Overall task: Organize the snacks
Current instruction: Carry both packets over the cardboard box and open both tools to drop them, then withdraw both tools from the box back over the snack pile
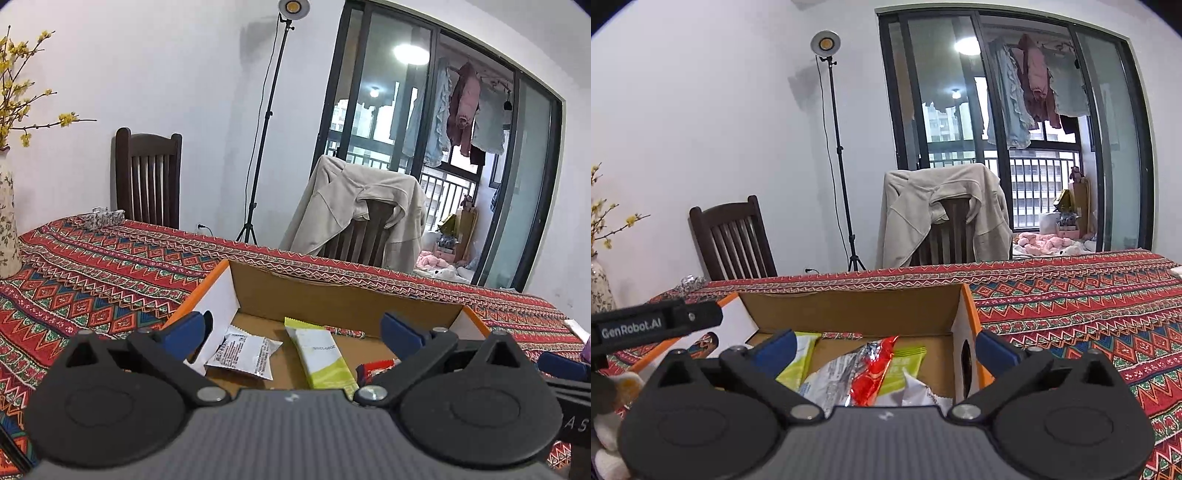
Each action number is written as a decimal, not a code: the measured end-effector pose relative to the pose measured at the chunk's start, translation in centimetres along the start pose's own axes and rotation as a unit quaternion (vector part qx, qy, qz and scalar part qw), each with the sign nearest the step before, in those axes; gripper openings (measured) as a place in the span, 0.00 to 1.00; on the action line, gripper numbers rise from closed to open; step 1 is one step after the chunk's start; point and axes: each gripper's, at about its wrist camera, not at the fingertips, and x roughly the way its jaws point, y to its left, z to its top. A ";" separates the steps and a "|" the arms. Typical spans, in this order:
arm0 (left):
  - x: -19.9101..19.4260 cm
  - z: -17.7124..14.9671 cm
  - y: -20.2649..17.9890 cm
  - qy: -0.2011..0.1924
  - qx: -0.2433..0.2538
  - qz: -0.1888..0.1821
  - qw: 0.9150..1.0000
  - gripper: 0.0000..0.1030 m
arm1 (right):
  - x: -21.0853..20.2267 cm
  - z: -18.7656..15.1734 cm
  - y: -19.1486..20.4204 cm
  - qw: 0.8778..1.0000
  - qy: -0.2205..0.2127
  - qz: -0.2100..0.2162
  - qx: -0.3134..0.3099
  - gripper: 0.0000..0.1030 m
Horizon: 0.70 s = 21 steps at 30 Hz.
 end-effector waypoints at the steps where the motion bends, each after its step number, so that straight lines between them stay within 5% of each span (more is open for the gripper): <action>1: -0.1 0.0 -0.1 0.000 0.004 -0.002 1.000 1.00 | 0.0 0.0 0.0 1.000 0.000 -0.001 0.000 1.00; 21: -7.7 3.2 0.9 -0.032 0.001 -0.027 0.999 1.00 | -5.4 2.4 1.9 0.999 -0.024 0.019 -0.029 1.00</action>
